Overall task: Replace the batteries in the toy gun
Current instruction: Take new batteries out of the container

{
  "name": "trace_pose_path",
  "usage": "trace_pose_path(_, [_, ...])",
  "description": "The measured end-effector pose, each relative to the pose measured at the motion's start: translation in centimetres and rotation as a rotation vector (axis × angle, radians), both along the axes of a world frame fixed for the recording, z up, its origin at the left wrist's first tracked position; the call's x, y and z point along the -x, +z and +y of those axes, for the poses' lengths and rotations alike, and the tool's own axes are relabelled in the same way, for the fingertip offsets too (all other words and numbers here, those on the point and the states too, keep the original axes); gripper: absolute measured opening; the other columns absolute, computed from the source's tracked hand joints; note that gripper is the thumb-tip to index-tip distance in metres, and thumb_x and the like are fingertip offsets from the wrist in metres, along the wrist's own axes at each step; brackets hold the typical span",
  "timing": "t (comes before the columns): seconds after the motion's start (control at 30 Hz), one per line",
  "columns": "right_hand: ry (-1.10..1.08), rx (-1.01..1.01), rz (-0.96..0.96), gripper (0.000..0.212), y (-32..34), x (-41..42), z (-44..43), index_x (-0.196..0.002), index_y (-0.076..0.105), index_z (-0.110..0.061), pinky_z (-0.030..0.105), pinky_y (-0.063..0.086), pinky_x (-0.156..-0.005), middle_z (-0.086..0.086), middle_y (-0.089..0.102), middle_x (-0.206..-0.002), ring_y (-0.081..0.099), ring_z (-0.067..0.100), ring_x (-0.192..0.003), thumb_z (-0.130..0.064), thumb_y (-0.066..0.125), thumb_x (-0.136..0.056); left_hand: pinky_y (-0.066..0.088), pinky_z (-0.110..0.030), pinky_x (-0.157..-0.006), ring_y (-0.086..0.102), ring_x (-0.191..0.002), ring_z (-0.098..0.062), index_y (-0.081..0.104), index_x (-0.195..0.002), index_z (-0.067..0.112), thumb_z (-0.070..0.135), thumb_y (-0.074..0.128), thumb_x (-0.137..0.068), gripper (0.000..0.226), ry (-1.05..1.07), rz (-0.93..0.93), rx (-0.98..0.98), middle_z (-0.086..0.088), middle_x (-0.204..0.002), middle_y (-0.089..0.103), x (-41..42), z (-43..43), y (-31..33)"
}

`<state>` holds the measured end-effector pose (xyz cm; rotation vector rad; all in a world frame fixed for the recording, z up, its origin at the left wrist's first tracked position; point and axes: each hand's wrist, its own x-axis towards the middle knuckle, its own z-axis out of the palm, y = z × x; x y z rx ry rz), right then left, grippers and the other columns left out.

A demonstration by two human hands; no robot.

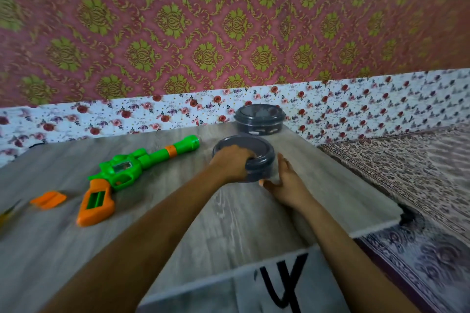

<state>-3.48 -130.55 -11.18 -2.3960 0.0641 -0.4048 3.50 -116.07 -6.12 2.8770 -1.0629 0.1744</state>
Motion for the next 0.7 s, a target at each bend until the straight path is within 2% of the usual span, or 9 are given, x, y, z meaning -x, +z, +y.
trace_pose_path(0.13, [0.008,-0.088,-0.009,0.096,-0.4,4.8,0.6,-0.147,0.008,-0.008,0.035,0.029,-0.11,0.013,0.019,-0.153,0.027,0.028,-0.138,-0.031,0.071,-0.077,0.043,-0.034,-0.099,0.054,-0.117,-0.02,0.06,-0.124,0.021,0.009,0.054,-0.086,0.041,-0.084,0.039,0.07,0.001,-0.128,0.06,5.3,1.1,0.5])
trace_pose_path(0.27, [-0.008,-0.119,-0.064,0.102,-1.3,8.4,1.1,-0.146,0.015,-0.013,0.035,0.035,-0.107,0.01,0.026,-0.149,0.035,0.027,-0.133,-0.031,0.078,-0.068,0.041,-0.03,-0.101,0.053,-0.118,-0.017,0.062,-0.122,0.019,-0.004,0.052,-0.08,0.049,-0.138,0.101,0.141,0.002,-0.128,0.061,8.7,2.1,0.4])
trace_pose_path(0.4, [-0.027,-0.077,-0.059,0.113,-2.2,10.0,2.1,-0.148,0.006,-0.013,0.042,0.03,-0.113,0.011,0.017,-0.153,0.026,0.028,-0.139,-0.033,0.08,-0.065,0.036,-0.012,-0.094,0.054,-0.118,-0.014,0.064,-0.12,0.013,-0.017,0.047,-0.073,0.058,-0.177,0.234,0.23,-0.001,-0.126,0.062,10.5,3.1,0.7])
trace_pose_path(0.47, [-0.032,-0.07,-0.073,0.115,-2.4,10.4,2.6,-0.149,0.003,-0.013,0.043,0.028,-0.113,0.011,0.014,-0.154,0.023,0.029,-0.14,-0.036,0.079,-0.065,0.035,-0.012,-0.095,0.054,-0.119,-0.015,0.064,-0.121,0.01,-0.018,0.047,-0.073,0.058,-0.165,0.233,0.271,-0.004,-0.128,0.061,10.6,4.0,0.6])
trace_pose_path(0.57, [-0.043,-0.083,-0.084,0.115,-2.3,10.6,3.1,-0.149,0.001,-0.014,0.043,0.032,-0.11,0.011,0.014,-0.153,0.025,0.029,-0.138,-0.041,0.077,-0.067,0.034,-0.024,-0.106,0.049,-0.127,-0.02,0.059,-0.126,0.012,-0.012,0.051,-0.077,0.055,-0.099,0.173,0.286,-0.006,-0.134,0.056,10.1,6.1,0.1])
trace_pose_path(0.7, [-0.039,-0.052,-0.045,0.119,-2.0,10.4,3.3,-0.148,-0.007,-0.014,0.039,0.028,-0.11,0.009,0.006,-0.154,0.021,0.029,-0.14,-0.047,0.075,-0.068,0.027,-0.023,-0.109,0.042,-0.134,-0.018,0.053,-0.134,0.018,-0.003,0.058,-0.079,0.059,-0.105,0.136,0.246,-0.006,-0.143,0.048,9.1,7.4,-1.0])
